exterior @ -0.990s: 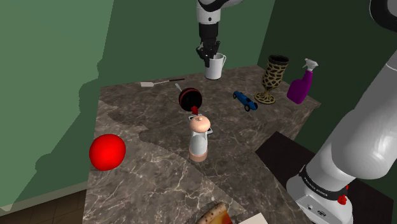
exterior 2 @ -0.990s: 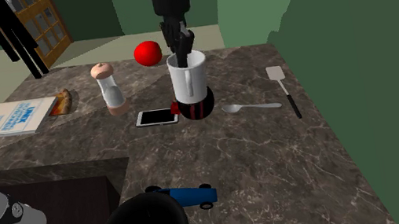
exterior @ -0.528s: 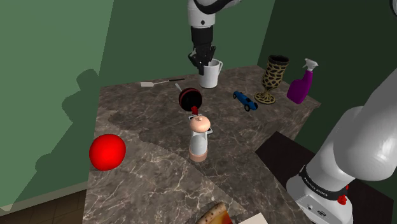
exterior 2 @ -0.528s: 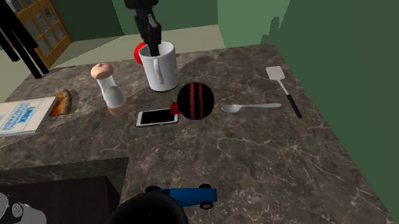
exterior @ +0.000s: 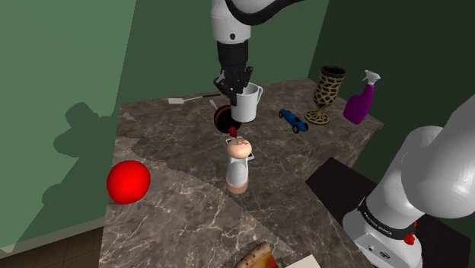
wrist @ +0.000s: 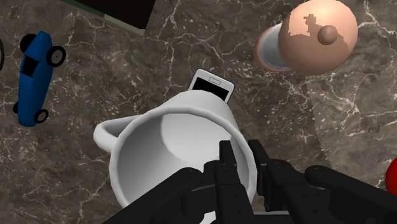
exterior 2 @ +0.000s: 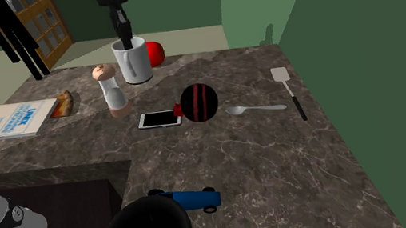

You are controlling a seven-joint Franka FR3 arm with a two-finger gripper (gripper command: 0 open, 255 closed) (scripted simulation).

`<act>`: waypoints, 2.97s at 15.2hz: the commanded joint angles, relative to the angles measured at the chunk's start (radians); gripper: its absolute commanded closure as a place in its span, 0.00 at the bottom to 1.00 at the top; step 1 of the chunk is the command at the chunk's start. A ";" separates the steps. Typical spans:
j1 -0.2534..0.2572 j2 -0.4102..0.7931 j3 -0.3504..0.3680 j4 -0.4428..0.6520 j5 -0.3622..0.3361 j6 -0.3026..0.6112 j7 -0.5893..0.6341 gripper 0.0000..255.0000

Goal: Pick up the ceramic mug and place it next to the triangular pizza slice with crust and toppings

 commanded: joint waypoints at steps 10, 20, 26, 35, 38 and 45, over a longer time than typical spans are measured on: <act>0.116 -0.016 0.154 -0.003 0.047 -0.018 0.259 1.00; 0.223 0.089 0.303 0.113 0.039 -0.040 0.521 1.00; 0.302 0.213 0.386 0.242 -0.011 -0.066 0.694 1.00; 0.497 0.483 0.457 0.545 -0.157 -0.155 0.950 1.00; 0.593 0.593 0.459 0.690 -0.215 -0.207 1.020 1.00; 0.728 0.743 0.442 0.875 -0.285 -0.253 1.088 1.00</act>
